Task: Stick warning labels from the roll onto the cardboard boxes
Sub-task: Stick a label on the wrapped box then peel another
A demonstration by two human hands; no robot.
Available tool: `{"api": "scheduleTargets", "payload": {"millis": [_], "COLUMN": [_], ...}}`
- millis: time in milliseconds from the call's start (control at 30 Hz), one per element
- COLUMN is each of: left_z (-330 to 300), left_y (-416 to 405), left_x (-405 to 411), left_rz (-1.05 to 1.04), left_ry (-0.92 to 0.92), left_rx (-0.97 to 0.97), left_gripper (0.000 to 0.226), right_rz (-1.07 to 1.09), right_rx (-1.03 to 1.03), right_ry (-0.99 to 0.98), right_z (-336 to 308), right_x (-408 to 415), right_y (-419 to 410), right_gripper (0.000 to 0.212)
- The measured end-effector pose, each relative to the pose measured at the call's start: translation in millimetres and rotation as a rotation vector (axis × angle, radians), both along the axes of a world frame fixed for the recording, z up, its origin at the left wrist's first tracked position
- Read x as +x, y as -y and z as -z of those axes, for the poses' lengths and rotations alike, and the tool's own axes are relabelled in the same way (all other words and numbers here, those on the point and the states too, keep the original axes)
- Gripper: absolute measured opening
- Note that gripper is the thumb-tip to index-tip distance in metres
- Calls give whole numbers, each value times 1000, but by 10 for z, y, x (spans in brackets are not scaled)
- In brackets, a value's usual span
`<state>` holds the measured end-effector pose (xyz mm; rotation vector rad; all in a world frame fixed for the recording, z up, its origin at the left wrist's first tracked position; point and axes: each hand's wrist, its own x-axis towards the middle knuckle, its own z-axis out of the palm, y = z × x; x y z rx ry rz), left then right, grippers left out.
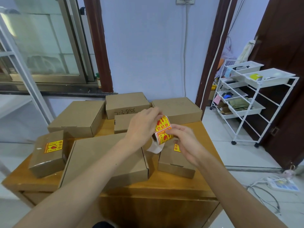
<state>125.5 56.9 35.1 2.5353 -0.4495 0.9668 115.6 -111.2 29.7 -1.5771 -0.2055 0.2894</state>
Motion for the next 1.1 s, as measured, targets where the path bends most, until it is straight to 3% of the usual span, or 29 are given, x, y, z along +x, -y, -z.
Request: {"api": "scheduleTargets", "payload": {"millis": [100,267,433,567,800,1100], "left_z": [26,83,46,-5,-43,19], "left_y": [-17,-83,-79,-79,-54,41], "left_x": [18,62,50,58,64,63], "left_rz": [7,35,109,153,168,253], "left_ry": [39,4,-241,-328,-411,-251], "left_rx": [48,1,-214,-299,-244,-71], "left_gripper": [31,21,12,10,14,13], "right_rz": [-9,-8,27,58,75,76], "right_rx": [15,-15,-49,-41,-20,-1], "right_ry": [-17,-4,54,49,-31,-153], "right_z": [9,37,34,40,44,11], "right_x": [9,12,24,37,7,1], "right_y": [4,-1,-43,-54,-5,80], "right_gripper": [16,16,21,26,25,46]}}
